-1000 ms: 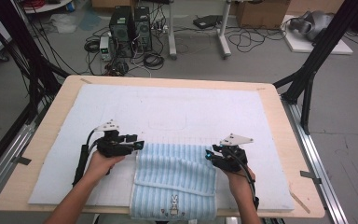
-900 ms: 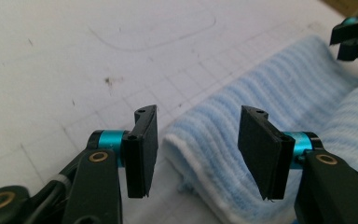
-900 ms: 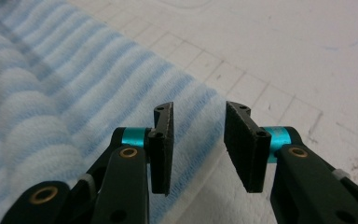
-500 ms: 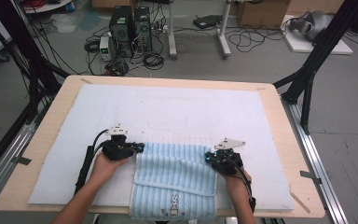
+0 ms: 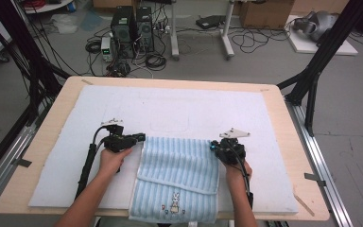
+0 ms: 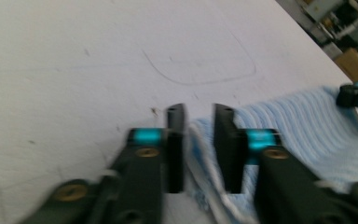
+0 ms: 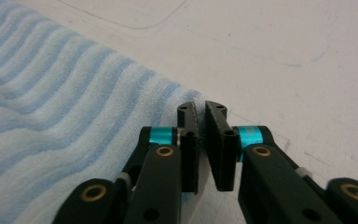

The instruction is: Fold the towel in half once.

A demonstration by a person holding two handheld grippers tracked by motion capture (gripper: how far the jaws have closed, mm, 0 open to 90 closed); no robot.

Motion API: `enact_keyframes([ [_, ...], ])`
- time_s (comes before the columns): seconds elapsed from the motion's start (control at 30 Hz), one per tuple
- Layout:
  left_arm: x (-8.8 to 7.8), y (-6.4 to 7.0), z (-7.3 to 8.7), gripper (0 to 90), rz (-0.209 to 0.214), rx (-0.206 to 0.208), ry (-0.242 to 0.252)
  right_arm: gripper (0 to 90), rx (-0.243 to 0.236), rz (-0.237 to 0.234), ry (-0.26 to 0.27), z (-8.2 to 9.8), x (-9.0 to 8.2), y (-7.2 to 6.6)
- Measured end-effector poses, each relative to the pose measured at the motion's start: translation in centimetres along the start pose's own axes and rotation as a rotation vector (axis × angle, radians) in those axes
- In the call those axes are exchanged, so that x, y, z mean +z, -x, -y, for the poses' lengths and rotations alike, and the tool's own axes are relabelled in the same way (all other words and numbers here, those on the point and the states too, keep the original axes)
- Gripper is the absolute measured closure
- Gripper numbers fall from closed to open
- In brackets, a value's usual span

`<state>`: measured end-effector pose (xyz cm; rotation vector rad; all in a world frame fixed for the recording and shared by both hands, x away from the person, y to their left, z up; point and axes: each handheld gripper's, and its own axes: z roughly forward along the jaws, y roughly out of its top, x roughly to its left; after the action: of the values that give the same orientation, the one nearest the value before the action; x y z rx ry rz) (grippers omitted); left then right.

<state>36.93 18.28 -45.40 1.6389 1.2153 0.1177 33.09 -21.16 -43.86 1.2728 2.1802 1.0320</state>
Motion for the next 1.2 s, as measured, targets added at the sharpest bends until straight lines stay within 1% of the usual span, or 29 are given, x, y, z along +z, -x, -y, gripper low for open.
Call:
enact_keyframes([
  [0.07, -0.4, -0.1, -0.2, 54.6, -0.002, 0.031, 0.0, 65.7, 0.024, -0.005, 0.007, 0.1, -0.2, 0.1],
  [0.1, -0.5, -0.2, -0.2, 51.1, -0.001, 0.042, -0.006, 62.3, 0.045, -0.01, 0.018, 0.1, -0.4, 0.2],
  [0.13, -0.5, -0.3, -0.2, 47.7, 0.009, 0.045, -0.016, 58.6, 0.049, -0.014, 0.029, 0.1, -0.7, 0.2],
  [0.17, -0.5, -0.3, -0.1, 46.5, 0.016, 0.053, -0.023, 53.9, 0.049, -0.004, 0.034, 0.1, -1.0, 0.2],
  [0.2, -0.4, -0.2, 0.0, 46.2, 0.022, 0.067, -0.029, 50.8, 0.048, 0.004, 0.026, 0.2, -1.1, 0.3],
  [0.23, -0.1, -0.1, 0.1, 45.1, 0.032, 0.085, -0.042, 48.8, 0.056, -0.004, 0.007, 0.3, -1.0, 0.4],
  [0.27, 0.2, 0.2, 0.3, 44.9, 0.039, 0.099, -0.06, 46.4, 0.053, -0.006, -0.016, 0.5, -0.8, 0.4],
  [0.3, 0.4, 0.5, 0.3, 45.3, 0.032, 0.135, -0.077, 44.2, 0.049, -0.01, -0.04, 0.7, -0.5, 0.4],
  [0.33, 0.7, 0.8, 0.2, 45.4, 0.035, 0.16, -0.105, 43.6, 0.062, -0.023, -0.056, 0.9, -0.2, 0.3],
  [0.37, 1.0, 1.2, 0.2, 45.5, 0.027, 0.191, -0.137, 43.2, 0.051, -0.02, -0.054, 1.1, 0.0, 0.1],
  [0.4, 1.2, 1.6, 0.2, 46.2, 0.001, 0.243, -0.142, 44.1, 0.04, -0.009, -0.053, 1.1, 0.1, 0.0],
  [0.43, 1.4, 1.9, 0.2, 53.5, -0.017, 0.277, -0.15, 47.6, 0.032, -0.007, -0.053, 1.0, 0.1, -0.1],
  [0.47, 1.5, 2.3, 0.2, 62.3, -0.069, 0.306, -0.153, 54.1, 0.032, -0.014, -0.053, 1.0, 0.1, -0.1],
  [0.5, 1.5, 2.2, 0.0, 73.7, -0.082, 0.294, -0.158, 64.7, 0.017, -0.025, -0.049, 1.0, 0.1, -0.2],
  [0.53, 1.7, 1.9, -0.1, 86.0, -0.054, 0.234, -0.161, 79.5, 0.009, -0.06, -0.051, 0.9, 0.1, -0.4],
  [0.57, 1.7, 1.7, -0.2, 86.2, -0.049, 0.204, -0.16, 82.7, -0.013, -0.083, -0.052, 0.8, 0.2, -0.6],
  [0.6, 1.8, 1.6, -0.3, 86.7, -0.049, 0.197, -0.157, 84.4, -0.024, -0.08, -0.055, 0.7, 0.2, -0.7],
  [0.63, 1.8, 1.4, -0.4, 86.8, -0.049, 0.191, -0.152, 85.0, -0.023, -0.083, -0.054, 0.6, 0.3, -0.6],
  [0.67, 1.9, 1.3, -0.5, 87.0, -0.051, 0.172, -0.139, 85.1, -0.023, -0.079, -0.048, 0.5, 0.4, -0.4],
  [0.73, 2.0, 0.9, -1.1, 87.1, -0.053, 0.14, -0.102, 85.2, -0.028, -0.055, -0.042, 0.1, 0.7, -0.2],
  [0.8, 2.3, 0.5, -1.9, 87.1, -0.046, 0.116, -0.078, 85.2, -0.031, -0.03, -0.026, -0.5, 1.1, -0.1],
  [0.83, 2.4, 0.4, -2.3, 87.0, -0.059, 0.127, -0.066, 85.2, -0.034, -0.018, -0.018, -0.9, 1.4, 0.0],
  [0.9, 2.7, 0.2, -3.0, 86.9, -0.067, 0.115, -0.03, 85.1, -0.031, -0.004, -0.003, -1.7, 1.9, 0.3],
  [0.93, 2.9, 0.0, -3.4, 86.9, -0.067, 0.106, -0.035, 85.1, -0.03, 0.005, 0.002, -2.1, 2.1, 0.5],
  [0.97, 3.1, -0.2, -3.7, 86.9, -0.069, 0.1, -0.031, 85.1, -0.041, 0.017, 0.01, -2.4, 2.4, 0.6],
  [1.03, 3.4, -0.3, -4.3, 86.9, -0.073, 0.107, -0.004, 85.0, -0.044, 0.032, 0.013, -3.2, 3.0, 0.9],
  [1.1, 3.5, -0.6, -4.4, 86.9, -0.071, 0.101, 0.049, 85.0, -0.044, 0.048, 0.024, -3.8, 3.5, 1.3],
  [1.13, 3.6, -0.8, -4.5, 86.9, -0.068, 0.092, 0.062, 84.9, -0.032, 0.048, 0.029, -4.1, 3.7, 1.5],
  [1.2, 3.9, -1.5, -4.4, 86.9, -0.073, 0.071, 0.071, 84.9, -0.033, 0.053, 0.04, -4.7, 4.2, 1.8],
])
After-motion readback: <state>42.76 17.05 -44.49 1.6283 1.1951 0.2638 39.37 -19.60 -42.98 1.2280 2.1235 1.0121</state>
